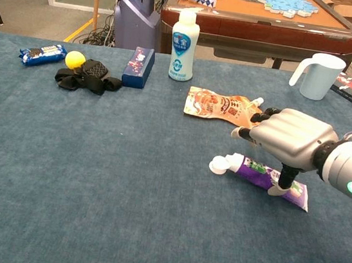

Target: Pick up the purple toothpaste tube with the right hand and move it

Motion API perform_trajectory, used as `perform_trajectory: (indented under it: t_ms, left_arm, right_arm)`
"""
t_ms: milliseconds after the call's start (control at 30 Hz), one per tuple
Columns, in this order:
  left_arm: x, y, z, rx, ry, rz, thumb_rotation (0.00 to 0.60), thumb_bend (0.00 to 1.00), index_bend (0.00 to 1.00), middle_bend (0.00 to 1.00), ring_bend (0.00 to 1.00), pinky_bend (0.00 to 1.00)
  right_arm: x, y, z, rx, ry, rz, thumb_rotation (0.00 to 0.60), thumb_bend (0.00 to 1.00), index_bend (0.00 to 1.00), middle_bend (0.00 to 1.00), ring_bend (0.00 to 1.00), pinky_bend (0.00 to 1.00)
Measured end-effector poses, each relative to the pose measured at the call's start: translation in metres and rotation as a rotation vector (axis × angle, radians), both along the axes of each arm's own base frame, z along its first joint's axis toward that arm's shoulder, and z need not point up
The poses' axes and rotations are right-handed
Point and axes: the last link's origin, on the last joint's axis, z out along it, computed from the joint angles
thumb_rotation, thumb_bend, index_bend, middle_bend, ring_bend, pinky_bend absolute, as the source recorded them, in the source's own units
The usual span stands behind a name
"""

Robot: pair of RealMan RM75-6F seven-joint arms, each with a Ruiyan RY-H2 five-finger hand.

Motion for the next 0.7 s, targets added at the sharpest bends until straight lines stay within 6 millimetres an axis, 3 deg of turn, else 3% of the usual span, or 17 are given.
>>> perform_trajectory:
  t_ms: [333,567,700]
  left_arm:
    - [0.001,0.001,-0.001,-0.005,0.005,0.003,0.6,0.0,0.0,0.0,0.0,0.07]
    - [0.003,0.0,0.0,-0.007,0.01,0.006,0.6,0.0,0.0,0.0,0.0,0.07]
    - [0.005,0.0,0.001,-0.011,0.014,-0.001,0.6,0.0,0.0,0.0,0.0,0.07]
  right_arm:
    - [-0.013,-0.027,0.015,-0.08,0.009,-0.037,0.6,0.0,0.15,0.33,0.1,0.07]
    - [-0.013,-0.021,0.019,-0.029,-0.113,-0.063,0.6,0.03,0.28,0.38,0.16,0.07]
    - [-0.016,-0.015,0.019,-0.002,-0.184,-0.072,0.6,0.12,0.37,0.41,0.2,0.07]
